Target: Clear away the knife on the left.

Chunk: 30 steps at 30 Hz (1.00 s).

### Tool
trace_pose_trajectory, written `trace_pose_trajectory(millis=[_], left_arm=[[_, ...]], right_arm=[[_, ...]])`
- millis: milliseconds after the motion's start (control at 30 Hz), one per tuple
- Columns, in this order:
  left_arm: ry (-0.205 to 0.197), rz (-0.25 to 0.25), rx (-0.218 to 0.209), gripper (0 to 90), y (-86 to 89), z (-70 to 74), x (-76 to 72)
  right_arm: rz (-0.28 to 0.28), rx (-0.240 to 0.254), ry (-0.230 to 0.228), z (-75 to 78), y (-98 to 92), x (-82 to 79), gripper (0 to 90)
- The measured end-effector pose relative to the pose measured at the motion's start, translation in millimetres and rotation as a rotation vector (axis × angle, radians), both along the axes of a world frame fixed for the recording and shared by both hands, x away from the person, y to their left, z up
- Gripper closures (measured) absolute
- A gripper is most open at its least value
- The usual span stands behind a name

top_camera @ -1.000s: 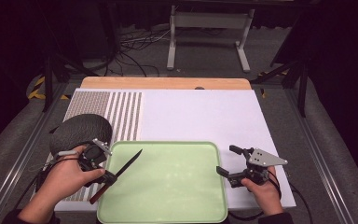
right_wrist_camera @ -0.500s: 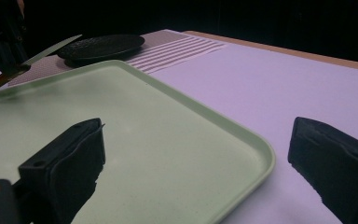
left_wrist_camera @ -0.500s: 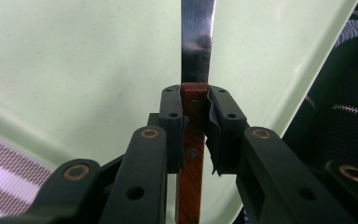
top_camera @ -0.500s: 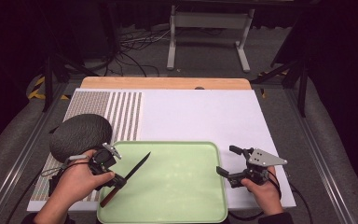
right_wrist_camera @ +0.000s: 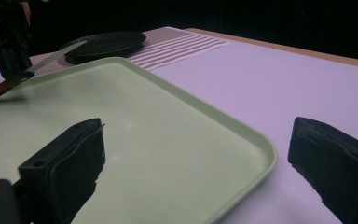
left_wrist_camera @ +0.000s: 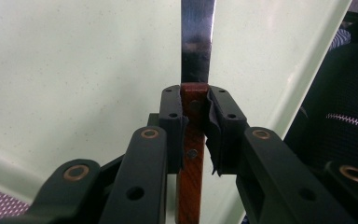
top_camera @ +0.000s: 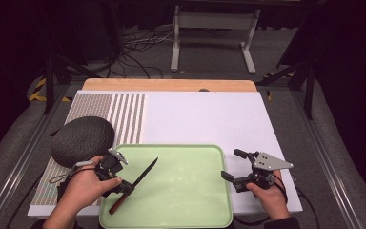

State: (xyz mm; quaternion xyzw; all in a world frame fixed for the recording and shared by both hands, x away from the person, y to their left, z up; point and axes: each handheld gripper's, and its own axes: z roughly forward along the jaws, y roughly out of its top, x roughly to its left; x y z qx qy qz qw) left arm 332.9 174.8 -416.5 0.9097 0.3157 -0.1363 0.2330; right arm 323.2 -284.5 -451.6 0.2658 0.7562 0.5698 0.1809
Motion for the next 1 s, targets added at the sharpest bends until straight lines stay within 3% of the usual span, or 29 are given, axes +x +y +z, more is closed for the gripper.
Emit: trace_pose_trajectory(millis=[200, 1000], left_arm=[[0.032, 0.025, 0.042, 77.5, 0.0, -5.5, 0.6], [0.081, 0.048, 0.06, 77.3, 1.5, -21.9, 4.6]], right_arm=[[0.003, -0.007, -0.003, 0.0, -0.1, -0.5, 4.6], [0.0, -0.004, 0.007, -1.4, -0.8, -0.1, 4.7]])
